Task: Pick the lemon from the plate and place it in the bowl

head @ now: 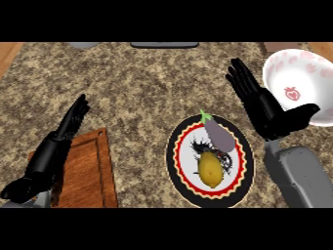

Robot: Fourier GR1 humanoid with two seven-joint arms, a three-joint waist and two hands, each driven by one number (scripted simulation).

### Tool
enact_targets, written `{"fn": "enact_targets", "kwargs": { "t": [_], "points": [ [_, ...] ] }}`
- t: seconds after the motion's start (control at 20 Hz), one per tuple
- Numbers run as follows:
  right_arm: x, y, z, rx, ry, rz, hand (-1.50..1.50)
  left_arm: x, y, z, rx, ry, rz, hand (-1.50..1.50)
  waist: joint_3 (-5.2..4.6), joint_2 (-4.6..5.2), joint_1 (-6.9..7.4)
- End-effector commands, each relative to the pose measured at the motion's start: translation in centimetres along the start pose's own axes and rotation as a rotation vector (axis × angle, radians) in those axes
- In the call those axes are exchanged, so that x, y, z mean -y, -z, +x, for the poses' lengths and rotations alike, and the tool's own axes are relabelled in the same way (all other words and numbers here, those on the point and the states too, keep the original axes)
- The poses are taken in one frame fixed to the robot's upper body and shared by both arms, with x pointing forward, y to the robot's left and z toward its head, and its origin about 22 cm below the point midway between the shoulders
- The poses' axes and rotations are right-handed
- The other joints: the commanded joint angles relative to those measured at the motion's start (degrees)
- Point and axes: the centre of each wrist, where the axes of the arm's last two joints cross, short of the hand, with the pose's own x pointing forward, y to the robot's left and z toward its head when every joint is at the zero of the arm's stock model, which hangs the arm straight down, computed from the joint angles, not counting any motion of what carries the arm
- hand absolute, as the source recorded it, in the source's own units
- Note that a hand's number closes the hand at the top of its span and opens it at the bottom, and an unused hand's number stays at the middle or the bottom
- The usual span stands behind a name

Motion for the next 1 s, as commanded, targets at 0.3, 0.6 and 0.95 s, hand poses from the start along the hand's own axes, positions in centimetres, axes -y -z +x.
{"fn": "enact_targets", "kwargs": {
  "t": [0.3,0.6,0.95],
  "points": [
    [1.3,-4.6,-4.1,-0.294,-0.755,-0.028,1.5,0.4,0.3,-1.4,-0.176,-0.072,0.14,0.0,-2.87,0.0,-1.77],
    [-11.0,-9.3,-5.4,0.016,-0.32,-0.586,-1.5,0.3,1.0,-1.1,-0.22,-0.12,0.196,0.0,-0.32,0.36,-3.74],
    [-15.0,-14.3,-2.9,0.119,-0.51,-0.68,-1.5,1.9,2.8,-2.0,-0.226,-0.137,0.163,0.0,-0.59,1.02,-1.94]
  ]
}}
